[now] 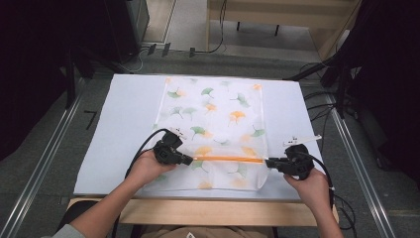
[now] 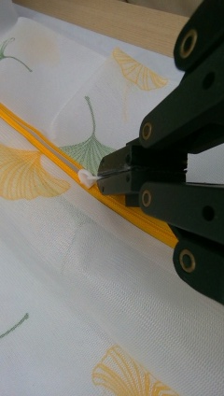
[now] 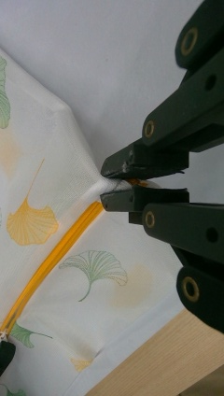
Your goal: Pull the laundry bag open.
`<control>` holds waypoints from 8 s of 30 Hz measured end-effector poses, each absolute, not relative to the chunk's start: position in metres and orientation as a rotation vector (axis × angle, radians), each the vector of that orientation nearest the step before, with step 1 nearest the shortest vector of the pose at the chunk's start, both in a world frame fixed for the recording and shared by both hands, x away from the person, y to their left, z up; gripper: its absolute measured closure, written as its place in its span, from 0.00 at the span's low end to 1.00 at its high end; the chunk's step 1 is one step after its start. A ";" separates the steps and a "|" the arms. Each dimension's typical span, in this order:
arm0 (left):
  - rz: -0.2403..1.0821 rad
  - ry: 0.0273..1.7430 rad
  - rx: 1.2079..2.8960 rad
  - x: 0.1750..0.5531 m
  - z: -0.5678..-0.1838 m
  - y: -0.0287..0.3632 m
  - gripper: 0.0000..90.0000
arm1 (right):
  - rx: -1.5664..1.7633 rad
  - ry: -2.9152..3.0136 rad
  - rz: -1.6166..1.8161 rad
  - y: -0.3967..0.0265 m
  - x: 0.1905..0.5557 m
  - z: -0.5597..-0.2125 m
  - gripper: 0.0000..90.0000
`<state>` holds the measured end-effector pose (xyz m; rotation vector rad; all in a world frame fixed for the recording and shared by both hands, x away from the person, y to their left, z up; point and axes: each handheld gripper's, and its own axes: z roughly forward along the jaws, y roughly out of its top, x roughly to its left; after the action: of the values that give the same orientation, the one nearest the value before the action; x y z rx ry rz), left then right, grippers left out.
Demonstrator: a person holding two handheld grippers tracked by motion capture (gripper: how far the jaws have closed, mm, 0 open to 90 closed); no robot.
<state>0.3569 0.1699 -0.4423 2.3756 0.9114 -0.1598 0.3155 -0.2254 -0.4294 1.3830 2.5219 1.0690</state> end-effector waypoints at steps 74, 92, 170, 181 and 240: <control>-0.186 1.086 2.285 0.350 -0.438 0.257 1.00 | 1.391 2.539 1.036 -0.226 0.320 -0.433 0.95; -0.202 1.089 2.275 0.350 -0.438 0.256 1.00 | 1.399 2.540 1.028 -0.227 0.321 -0.434 0.95; -0.181 1.210 2.180 0.338 -0.435 0.325 1.00 | 1.405 2.563 0.987 -0.225 0.323 -0.437 0.94; -0.185 1.211 2.186 0.338 -0.436 0.323 1.00 | 1.412 2.564 0.961 -0.224 0.325 -0.441 0.94; -0.041 1.113 2.117 0.336 -0.432 0.316 0.45 | 1.365 2.465 1.048 -0.234 0.329 -0.450 0.53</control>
<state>0.3361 0.3155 -0.4323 2.1167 1.1132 -0.0412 0.3293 -0.2341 -0.4502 1.3650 2.4648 1.0485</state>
